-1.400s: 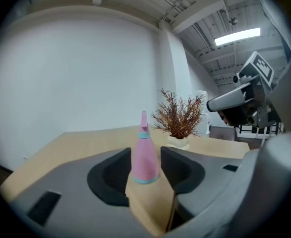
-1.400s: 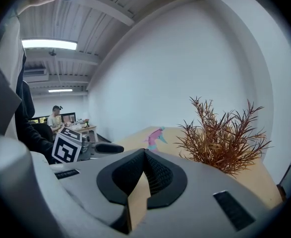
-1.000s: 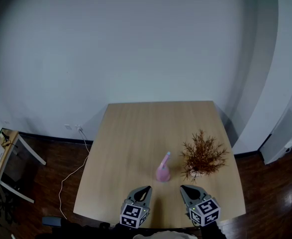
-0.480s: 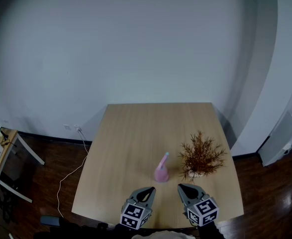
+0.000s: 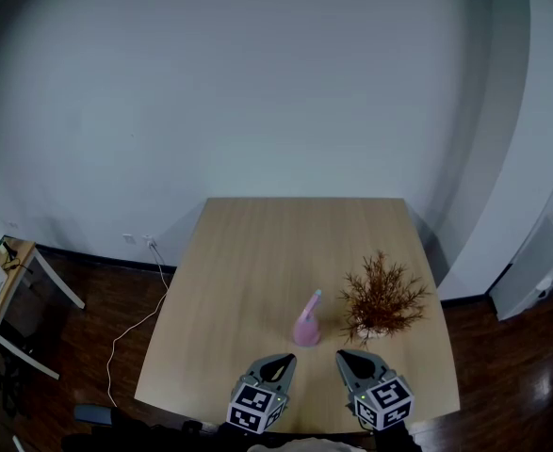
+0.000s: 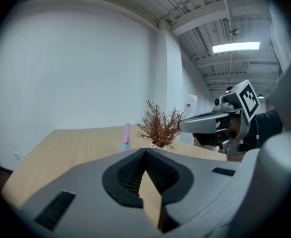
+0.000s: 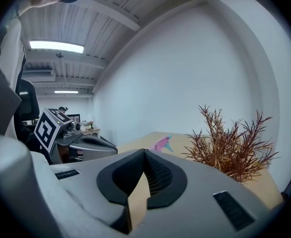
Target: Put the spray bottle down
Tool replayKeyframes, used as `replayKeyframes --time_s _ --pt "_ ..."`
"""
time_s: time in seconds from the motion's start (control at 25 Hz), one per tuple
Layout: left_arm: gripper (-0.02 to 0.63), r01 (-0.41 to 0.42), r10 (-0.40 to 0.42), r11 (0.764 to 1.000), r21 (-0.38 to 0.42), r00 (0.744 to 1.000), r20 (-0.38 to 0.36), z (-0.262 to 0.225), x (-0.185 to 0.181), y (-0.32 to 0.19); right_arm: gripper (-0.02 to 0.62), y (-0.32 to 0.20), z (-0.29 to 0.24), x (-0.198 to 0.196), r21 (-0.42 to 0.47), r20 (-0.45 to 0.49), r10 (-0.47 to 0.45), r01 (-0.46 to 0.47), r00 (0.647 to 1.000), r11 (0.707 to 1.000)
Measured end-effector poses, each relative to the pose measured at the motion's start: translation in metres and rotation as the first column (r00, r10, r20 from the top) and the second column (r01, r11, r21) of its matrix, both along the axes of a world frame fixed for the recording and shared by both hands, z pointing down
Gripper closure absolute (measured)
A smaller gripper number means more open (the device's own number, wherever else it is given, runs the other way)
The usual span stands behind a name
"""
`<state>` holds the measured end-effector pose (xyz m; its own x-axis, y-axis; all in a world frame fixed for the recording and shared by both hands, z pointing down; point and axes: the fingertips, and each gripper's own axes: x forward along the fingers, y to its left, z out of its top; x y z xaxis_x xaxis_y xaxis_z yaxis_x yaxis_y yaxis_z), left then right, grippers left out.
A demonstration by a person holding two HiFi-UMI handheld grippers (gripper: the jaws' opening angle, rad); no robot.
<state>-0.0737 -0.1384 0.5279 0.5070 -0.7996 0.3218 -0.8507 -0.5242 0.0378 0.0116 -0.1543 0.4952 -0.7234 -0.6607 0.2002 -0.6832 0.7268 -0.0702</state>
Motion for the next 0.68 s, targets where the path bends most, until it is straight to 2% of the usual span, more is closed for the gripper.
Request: replayKeyframes --time_s 0.68 --pt "0.6 -0.01 0.01 1.0 -0.003 1.0 -0.003 -0.0041 0.003 0.0019 0.617 0.0008 -0.0021 0.002 0.005 0.002 0.007 -0.007 1.0 1.0"
